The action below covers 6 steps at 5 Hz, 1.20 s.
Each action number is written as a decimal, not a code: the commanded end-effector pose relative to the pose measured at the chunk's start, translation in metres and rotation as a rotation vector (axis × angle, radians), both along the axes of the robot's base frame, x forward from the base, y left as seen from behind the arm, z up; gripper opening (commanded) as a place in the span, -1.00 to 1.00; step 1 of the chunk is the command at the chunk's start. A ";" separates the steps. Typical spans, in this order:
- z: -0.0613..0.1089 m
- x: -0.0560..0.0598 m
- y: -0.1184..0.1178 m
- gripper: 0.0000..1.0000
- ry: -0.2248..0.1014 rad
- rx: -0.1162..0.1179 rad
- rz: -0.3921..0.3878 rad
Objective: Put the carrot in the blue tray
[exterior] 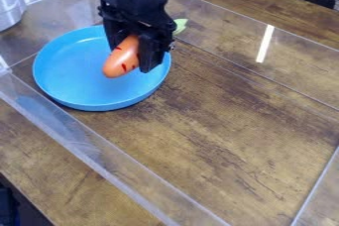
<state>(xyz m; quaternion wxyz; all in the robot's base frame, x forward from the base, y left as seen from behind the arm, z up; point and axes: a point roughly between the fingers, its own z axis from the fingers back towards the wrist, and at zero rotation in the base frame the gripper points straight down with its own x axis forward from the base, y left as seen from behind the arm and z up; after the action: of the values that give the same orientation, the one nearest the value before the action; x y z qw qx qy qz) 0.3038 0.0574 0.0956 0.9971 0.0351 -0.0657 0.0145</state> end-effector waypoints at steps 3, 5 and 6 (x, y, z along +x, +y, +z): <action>0.005 0.003 0.042 -1.00 -0.045 0.035 0.065; -0.006 0.007 0.055 -1.00 -0.022 0.052 0.090; -0.012 0.008 0.060 -1.00 -0.011 0.060 0.101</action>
<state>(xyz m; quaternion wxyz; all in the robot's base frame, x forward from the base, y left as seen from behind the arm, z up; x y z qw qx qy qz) 0.3061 0.1064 0.0659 0.9962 0.0582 -0.0403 0.0515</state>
